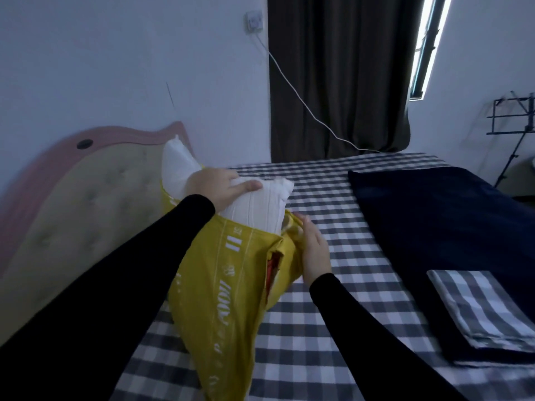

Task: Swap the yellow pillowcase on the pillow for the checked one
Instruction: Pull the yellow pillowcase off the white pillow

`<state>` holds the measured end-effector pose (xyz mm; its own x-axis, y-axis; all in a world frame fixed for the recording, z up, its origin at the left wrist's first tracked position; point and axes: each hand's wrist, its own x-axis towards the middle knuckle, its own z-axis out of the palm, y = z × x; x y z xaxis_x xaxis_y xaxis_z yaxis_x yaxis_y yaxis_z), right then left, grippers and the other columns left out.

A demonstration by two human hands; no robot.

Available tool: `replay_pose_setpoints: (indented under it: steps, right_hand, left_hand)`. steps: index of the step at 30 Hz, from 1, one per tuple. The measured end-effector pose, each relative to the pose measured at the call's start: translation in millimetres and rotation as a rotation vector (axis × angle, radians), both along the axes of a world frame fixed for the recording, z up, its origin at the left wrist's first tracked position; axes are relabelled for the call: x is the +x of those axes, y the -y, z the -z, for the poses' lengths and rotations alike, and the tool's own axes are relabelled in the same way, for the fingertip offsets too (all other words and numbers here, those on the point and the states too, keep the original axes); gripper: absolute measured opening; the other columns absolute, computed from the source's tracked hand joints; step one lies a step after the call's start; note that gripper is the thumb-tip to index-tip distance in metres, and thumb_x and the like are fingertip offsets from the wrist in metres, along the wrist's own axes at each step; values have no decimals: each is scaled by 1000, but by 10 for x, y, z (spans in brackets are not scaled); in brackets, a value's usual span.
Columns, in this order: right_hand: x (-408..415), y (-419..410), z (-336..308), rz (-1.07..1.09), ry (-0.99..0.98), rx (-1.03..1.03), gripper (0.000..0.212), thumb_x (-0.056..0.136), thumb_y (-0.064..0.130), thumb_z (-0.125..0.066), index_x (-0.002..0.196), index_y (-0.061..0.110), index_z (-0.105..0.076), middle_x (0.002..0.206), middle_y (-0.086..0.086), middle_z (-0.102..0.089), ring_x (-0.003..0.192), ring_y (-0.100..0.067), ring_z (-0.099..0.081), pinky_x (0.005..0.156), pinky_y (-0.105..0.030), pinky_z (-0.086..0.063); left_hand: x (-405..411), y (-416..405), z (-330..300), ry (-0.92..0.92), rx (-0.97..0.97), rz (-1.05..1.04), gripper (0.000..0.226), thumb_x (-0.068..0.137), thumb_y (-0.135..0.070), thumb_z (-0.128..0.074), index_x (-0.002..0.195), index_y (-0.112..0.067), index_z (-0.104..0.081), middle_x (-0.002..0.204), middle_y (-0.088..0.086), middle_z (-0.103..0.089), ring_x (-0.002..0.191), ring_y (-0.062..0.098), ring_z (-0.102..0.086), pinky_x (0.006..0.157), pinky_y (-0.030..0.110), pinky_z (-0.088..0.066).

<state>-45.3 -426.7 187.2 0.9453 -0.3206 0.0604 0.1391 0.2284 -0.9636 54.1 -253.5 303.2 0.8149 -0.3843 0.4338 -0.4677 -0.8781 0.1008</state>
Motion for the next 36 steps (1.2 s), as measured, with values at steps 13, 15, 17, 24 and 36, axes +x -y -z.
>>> replay_pose_setpoints:
  steps: [13,15,17,24,36]
  right_hand:
    - [354,-169,-56,-221,-12,-374,48,89,39,-61,133,39,-45,117,16,-58,116,-9,-54,97,-28,-44]
    - [330,-199,26,-193,7,-303,45,92,36,-58,135,34,-46,120,14,-58,111,-5,-53,94,-20,-43]
    - [331,-223,11,-152,35,-243,34,95,32,-53,128,30,-52,116,15,-59,104,3,-53,84,-6,-40]
    - [309,-235,127,-120,-83,-126,19,95,36,-51,102,25,-65,100,2,-69,99,-18,-64,84,-31,-52]
    - [117,-841,210,335,390,-677,45,93,30,-41,137,21,-36,154,-2,-22,145,-23,-16,115,-51,-22]
  left_hand:
    - [-27,-290,67,-149,-129,-357,75,82,-81,-26,87,-16,-62,98,10,-67,91,30,-61,74,36,-41]
    - [-40,-274,86,4,-109,-289,73,82,-79,-29,111,-21,-61,117,8,-60,107,30,-56,84,37,-40]
    - [-54,-184,17,137,0,-80,77,75,-82,-29,126,-29,-54,130,4,-51,120,25,-48,95,40,-35]
    - [34,36,52,354,664,369,75,82,-79,-22,98,-24,-70,101,-2,-68,114,28,-52,95,45,-31]
    - [94,-240,70,177,432,128,81,72,-87,-8,86,-32,-66,86,-5,-68,87,21,-58,80,40,-43]
